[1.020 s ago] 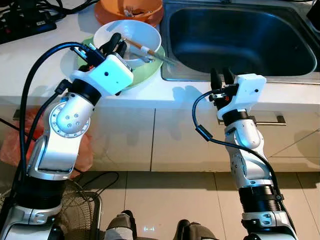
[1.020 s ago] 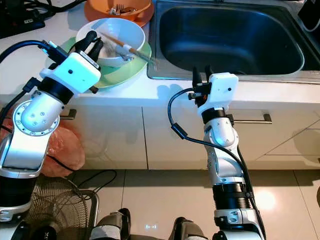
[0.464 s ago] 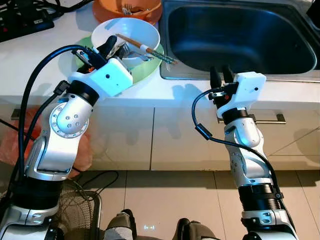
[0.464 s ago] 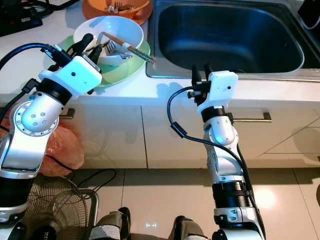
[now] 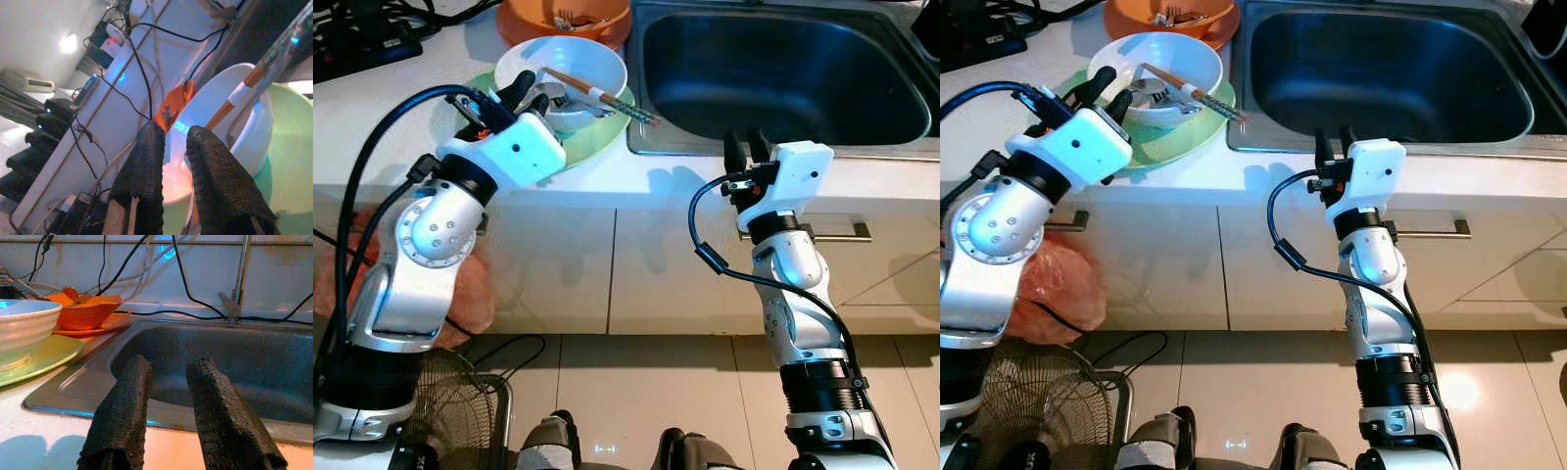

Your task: Kitchen organization

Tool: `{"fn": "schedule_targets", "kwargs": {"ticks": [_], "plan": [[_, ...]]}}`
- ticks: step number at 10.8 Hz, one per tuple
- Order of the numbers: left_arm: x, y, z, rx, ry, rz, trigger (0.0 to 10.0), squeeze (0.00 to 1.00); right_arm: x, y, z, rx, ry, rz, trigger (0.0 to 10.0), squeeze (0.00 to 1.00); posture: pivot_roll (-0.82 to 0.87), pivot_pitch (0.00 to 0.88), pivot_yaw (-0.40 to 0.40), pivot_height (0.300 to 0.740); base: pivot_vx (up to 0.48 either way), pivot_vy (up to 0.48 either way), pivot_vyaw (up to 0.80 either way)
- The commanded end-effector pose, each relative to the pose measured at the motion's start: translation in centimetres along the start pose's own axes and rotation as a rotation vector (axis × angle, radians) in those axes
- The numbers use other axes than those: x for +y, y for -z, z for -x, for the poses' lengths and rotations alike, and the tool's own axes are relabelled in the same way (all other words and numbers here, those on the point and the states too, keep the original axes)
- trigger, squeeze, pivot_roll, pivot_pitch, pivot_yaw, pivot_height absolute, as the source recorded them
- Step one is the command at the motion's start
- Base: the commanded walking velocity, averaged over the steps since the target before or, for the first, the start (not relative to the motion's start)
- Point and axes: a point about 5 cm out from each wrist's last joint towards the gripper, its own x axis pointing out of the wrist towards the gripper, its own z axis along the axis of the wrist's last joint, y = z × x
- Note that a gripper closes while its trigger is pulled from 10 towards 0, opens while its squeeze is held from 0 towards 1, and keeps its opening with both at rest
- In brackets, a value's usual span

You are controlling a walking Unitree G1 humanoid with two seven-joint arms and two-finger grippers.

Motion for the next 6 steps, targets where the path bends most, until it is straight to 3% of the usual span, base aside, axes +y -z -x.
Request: {"fn": "schedule_targets", "kwargs": {"ticks": [1, 2, 3, 4, 6], "plan": [[0.6, -0.5, 0.3, -0.032, -0.011, 0.007, 10.0, 0.0, -0.2, -0.1, 0.0, -0.008, -0.001, -0.011, 10.0, 0.0, 0.21, 0.219, -0.053, 0.74, 0.0, 0.0, 0.0], [1.6, -1.8, 0.3, -0.121, -0.045, 0.126, 10.0, 0.0, -0.1, 0.0, 0.0, -0.008, -0.002, -0.012, 10.0, 0.0, 0.21, 0.219, -0.054, 0.74, 0.0, 0.0, 0.0], [2.0, -2.2, 0.3, -0.15, -0.067, 0.156, 10.0, 0.0, -0.1, 0.0, 0.0, -0.008, -0.002, -0.013, 10.0, 0.0, 0.21, 0.219, -0.054, 0.74, 0.0, 0.0, 0.0], [2.6, -3.5, 0.1, -0.226, -0.118, 0.25, 10.0, 0.0, -0.1, 0.0, -0.1, -0.006, -0.003, -0.014, 10.0, 0.0, 0.21, 0.217, -0.054, 0.74, 0.0, 0.0, 0.0], [1.2, -5.8, -0.6, -0.322, -0.075, 0.432, 10.0, 0.0, 0.0, 0.1, -0.2, -0.006, -0.004, -0.014, 10.0, 0.0, 0.21, 0.212, -0.053, 0.74, 0.0, 0.0, 0.0]]}}
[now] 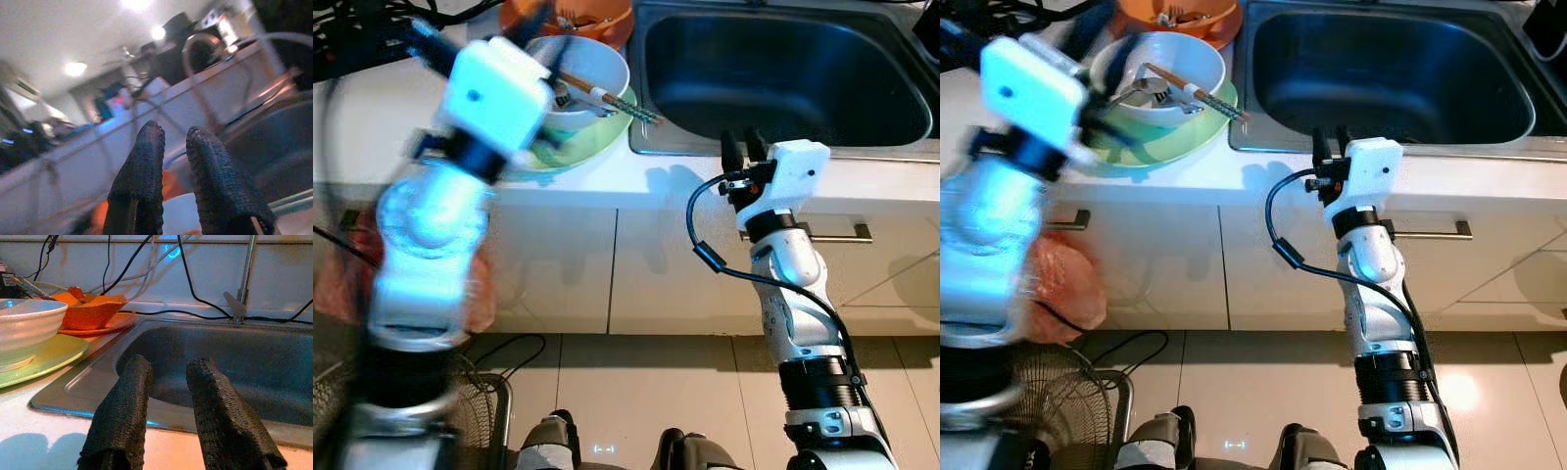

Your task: Kitchen organization

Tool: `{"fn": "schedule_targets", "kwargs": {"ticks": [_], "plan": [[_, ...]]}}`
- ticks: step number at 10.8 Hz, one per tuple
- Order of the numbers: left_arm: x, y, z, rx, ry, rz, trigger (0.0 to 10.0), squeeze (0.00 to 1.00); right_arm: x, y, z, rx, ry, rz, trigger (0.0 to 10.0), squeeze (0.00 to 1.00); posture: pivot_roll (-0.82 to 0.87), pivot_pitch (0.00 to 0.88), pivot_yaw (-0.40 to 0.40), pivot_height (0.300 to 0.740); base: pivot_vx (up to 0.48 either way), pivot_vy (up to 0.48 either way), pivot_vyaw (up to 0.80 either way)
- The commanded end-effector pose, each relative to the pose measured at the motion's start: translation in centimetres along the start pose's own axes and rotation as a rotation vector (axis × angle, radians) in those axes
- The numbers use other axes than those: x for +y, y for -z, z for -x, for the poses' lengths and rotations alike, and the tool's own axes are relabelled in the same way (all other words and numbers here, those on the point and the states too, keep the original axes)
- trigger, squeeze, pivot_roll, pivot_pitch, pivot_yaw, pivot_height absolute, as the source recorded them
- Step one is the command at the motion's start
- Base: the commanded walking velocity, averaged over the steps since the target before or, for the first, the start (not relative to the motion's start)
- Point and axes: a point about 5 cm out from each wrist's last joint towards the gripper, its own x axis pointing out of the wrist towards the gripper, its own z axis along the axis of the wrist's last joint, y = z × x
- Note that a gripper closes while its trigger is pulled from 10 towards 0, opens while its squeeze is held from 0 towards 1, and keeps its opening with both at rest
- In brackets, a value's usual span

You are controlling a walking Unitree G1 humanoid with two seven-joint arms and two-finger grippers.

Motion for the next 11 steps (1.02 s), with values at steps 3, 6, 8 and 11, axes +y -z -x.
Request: {"fn": "schedule_targets", "kwargs": {"ticks": [3, 6, 8, 11], "plan": [[-3.2, -1.7, -1.0, -0.076, 0.09, 0.198, 10.0, 0.0, -0.3, -0.1, 0.0, -0.015, 0.013, -0.006, 10.0, 0.0, 0.2, 0.208, -0.05, 0.74, 0.0, 0.0, 0.0], [-6.3, -1.4, -0.7, -0.027, 0.139, 0.401, 10.0, 0.0, -0.3, 0.0, 0.0, -0.016, 0.017, -0.01, 10.0, 0.0, 0.2, 0.208, -0.047, 0.74, 0.0, 0.0, 0.0], [-7.6, -1.1, -0.3, 0.008, 0.098, 0.589, 10.0, 0.0, -0.3, 0.0, 0.1, -0.015, 0.02, -0.009, 10.0, 0.0, 0.2, 0.209, -0.043, 0.74, 0.0, 0.0, 0.0], [-8.6, 1.4, 2.2, 0.147, -0.076, 0.898, 10.0, 0.0, -0.3, 0.2, 0.1, -0.012, 0.019, -0.01, 10.0, 0.0, 0.21, 0.214, -0.045, 0.74, 0.0, 0.0, 0.0]]}}
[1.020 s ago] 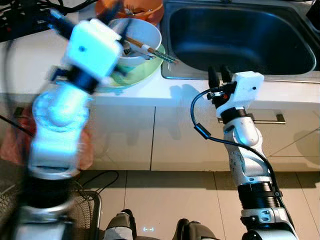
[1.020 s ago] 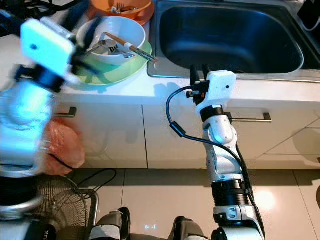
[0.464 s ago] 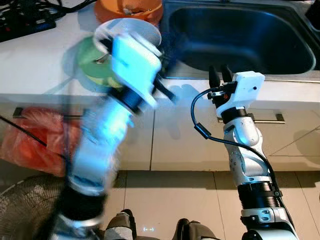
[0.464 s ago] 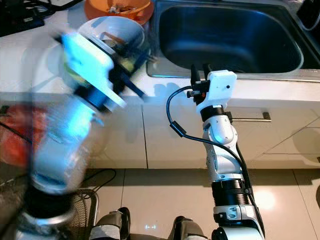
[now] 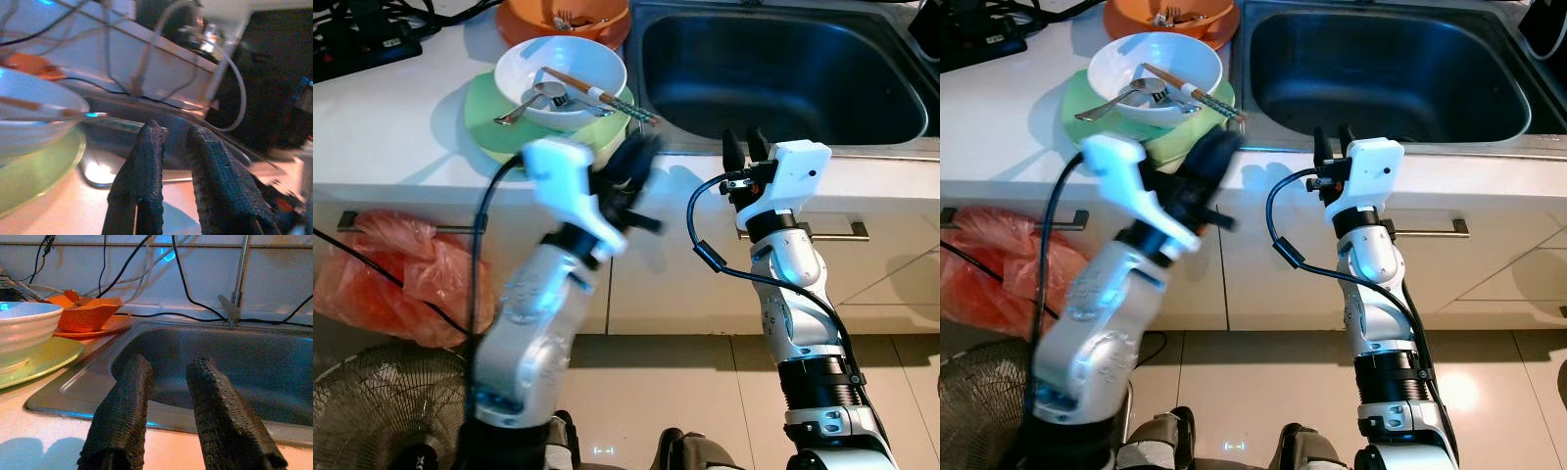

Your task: Kitchen organization

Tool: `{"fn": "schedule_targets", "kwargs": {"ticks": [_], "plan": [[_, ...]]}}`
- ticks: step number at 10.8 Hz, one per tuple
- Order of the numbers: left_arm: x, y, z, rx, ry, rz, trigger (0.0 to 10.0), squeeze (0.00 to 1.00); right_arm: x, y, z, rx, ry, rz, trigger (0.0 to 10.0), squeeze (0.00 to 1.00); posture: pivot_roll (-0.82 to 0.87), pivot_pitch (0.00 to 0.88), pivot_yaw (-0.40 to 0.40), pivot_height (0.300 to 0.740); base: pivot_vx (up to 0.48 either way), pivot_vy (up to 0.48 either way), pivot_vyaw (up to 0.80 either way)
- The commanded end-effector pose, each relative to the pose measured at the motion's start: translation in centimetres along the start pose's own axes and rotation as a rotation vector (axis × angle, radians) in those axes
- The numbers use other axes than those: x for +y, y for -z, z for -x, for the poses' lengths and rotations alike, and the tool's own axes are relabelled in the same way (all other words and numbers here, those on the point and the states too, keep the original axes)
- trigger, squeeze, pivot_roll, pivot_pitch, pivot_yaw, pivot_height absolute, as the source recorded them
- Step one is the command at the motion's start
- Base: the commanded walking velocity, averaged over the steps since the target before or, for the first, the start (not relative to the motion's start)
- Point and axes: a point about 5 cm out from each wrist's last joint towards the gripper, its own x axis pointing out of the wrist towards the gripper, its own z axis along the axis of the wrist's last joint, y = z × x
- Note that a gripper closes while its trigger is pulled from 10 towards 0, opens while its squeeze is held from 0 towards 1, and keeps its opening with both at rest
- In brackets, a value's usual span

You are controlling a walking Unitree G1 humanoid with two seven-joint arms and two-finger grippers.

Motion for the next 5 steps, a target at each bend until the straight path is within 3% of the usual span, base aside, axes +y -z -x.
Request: {"fn": "schedule_targets", "kwargs": {"ticks": [1, 2, 3, 4, 5], "plan": [[-0.4, 0.0, 0.1, -0.015, -0.028, 0.081, 10.0, 0.0, -0.2, 0.1, 0.1, -0.002, 0.006, -0.012, 10.0, 0.0, 0.21, 0.214, -0.045, 0.74, 0.0, 0.0, 0.0], [-0.4, 0.5, 0.3, -0.026, -0.073, 0.229, 10.0, 0.0, -0.2, 0.1, 0.1, -0.003, 0.005, -0.013, 10.0, 0.0, 0.21, 0.213, -0.046, 0.74, 0.0, 0.0, 0.0], [0.2, 1.0, 0.6, -0.019, -0.1, 0.296, 10.0, 0.0, -0.1, 0.1, 0.0, -0.003, 0.005, -0.013, 10.0, 0.0, 0.21, 0.211, -0.048, 0.74, 0.0, 0.0, 0.0], [0.3, 1.2, 0.7, 0.001, -0.098, 0.293, 10.0, 0.0, -0.1, 0.1, 0.0, -0.004, 0.004, -0.013, 10.0, 0.0, 0.2, 0.211, -0.048, 0.74, 0.0, 0.0, 0.0], [0.3, 1.4, 0.6, 0.03, -0.076, 0.257, 10.0, 1.0, -0.2, 0.1, 0.0, -0.004, 0.006, -0.011, 10.0, 0.0, 0.2, 0.211, -0.046, 0.74, 0.0, 0.0, 0.0]]}}
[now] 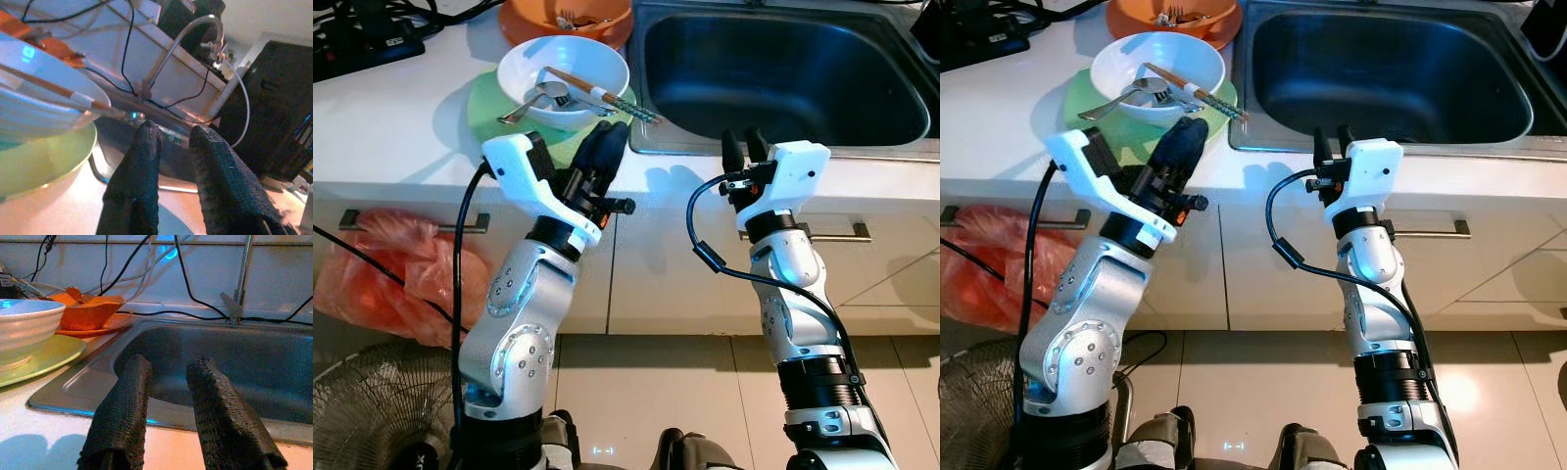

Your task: Kitchen organization

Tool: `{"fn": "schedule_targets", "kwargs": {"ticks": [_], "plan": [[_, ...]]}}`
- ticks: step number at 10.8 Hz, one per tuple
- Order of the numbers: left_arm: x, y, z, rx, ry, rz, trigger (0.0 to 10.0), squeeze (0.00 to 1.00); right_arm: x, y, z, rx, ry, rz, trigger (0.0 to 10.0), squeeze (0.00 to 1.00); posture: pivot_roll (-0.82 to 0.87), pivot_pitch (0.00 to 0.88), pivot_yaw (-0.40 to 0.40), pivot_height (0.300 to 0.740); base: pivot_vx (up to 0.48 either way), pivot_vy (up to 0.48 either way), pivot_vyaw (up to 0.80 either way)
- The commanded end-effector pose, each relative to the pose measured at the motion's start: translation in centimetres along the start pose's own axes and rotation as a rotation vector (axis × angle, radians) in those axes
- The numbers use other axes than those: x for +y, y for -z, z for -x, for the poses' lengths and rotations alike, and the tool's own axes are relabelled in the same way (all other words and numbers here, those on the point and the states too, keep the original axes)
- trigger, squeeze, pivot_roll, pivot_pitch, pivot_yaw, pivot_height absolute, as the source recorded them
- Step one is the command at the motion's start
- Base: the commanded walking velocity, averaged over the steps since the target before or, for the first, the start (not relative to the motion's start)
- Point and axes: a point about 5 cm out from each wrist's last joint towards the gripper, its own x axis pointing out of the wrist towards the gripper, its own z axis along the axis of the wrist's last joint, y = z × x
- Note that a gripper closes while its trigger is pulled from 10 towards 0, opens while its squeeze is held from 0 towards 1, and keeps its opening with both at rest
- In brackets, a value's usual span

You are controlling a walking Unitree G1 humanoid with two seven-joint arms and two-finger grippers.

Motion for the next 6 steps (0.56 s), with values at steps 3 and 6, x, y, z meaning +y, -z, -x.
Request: {"fn": "schedule_targets", "kwargs": {"ticks": [3, 6], "plan": [[-1.2, 2.4, 0.3, 0.121, 0.039, 0.08, 10.0, 1.0, -0.2, -0.1, 0.0, -0.011, 0.007, -0.01, 10.0, 0.0, 0.2, 0.212, -0.043, 0.74, 0.0, 0.0, 0.0], [-0.2, 2.5, -0.4, 0.126, -0.035, 0.144, 10.0, 1.0, -0.1, -0.1, 0.0, -0.012, 0.007, -0.01, 10.0, 0.0, 0.19, 0.21, -0.043, 0.74, 0.0, 0.0, 0.0]]}}
